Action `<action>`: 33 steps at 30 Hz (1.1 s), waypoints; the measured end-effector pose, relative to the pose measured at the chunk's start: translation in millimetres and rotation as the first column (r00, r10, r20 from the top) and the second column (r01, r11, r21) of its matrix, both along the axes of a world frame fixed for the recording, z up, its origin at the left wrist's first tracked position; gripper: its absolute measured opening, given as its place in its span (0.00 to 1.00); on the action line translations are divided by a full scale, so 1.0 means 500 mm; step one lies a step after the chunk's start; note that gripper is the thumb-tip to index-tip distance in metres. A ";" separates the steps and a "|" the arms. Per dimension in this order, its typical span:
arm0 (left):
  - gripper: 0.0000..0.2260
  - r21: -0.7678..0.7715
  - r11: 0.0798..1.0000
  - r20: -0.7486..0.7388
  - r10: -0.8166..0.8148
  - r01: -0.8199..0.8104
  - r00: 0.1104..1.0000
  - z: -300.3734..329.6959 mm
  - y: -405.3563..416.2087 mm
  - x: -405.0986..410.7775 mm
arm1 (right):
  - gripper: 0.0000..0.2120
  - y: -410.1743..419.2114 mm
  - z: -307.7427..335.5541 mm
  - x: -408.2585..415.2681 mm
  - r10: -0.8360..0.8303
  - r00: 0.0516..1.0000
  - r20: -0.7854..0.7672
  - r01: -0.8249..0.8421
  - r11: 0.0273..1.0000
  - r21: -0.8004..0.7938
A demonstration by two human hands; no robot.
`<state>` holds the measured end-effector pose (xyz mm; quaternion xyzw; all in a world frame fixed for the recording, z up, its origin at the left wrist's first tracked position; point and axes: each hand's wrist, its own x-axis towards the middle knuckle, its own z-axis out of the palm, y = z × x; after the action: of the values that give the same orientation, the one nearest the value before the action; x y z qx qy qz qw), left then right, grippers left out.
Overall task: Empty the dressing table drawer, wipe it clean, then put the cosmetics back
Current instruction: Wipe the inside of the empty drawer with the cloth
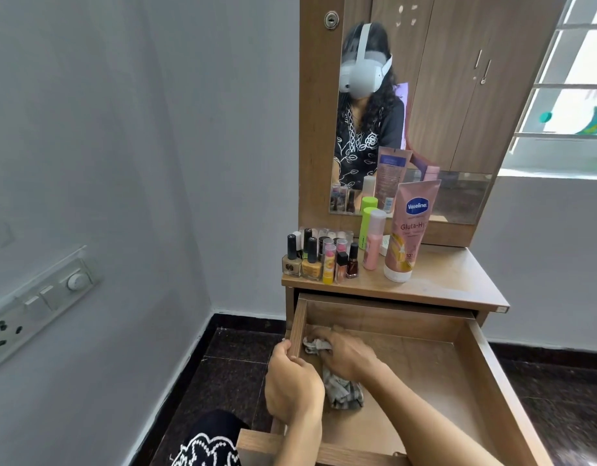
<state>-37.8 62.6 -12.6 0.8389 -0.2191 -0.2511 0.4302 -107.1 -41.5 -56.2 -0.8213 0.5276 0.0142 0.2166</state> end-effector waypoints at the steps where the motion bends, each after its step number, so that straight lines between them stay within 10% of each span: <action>1: 0.15 -0.001 1.000 -0.001 -0.001 0.001 1.000 -0.001 -0.001 0.000 | 0.22 0.005 -0.004 -0.003 -0.012 0.999 0.032 0.014 0.999 -0.037; 23: 0.16 0.027 0.999 0.016 -0.024 0.023 1.000 -0.001 -0.008 0.002 | 0.18 -0.007 0.005 0.062 -0.115 0.974 -0.194 0.087 0.985 -0.149; 33: 0.16 0.051 0.998 0.014 -0.027 0.027 1.000 -0.004 -0.005 0.001 | 0.23 0.052 0.013 -0.007 0.201 0.901 -0.386 -0.266 0.956 -0.124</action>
<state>-37.2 60.2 -14.4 0.8483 -0.2271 -0.2564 0.4039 -110.4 -15.7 -49.4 -0.8771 0.4554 0.1480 0.0379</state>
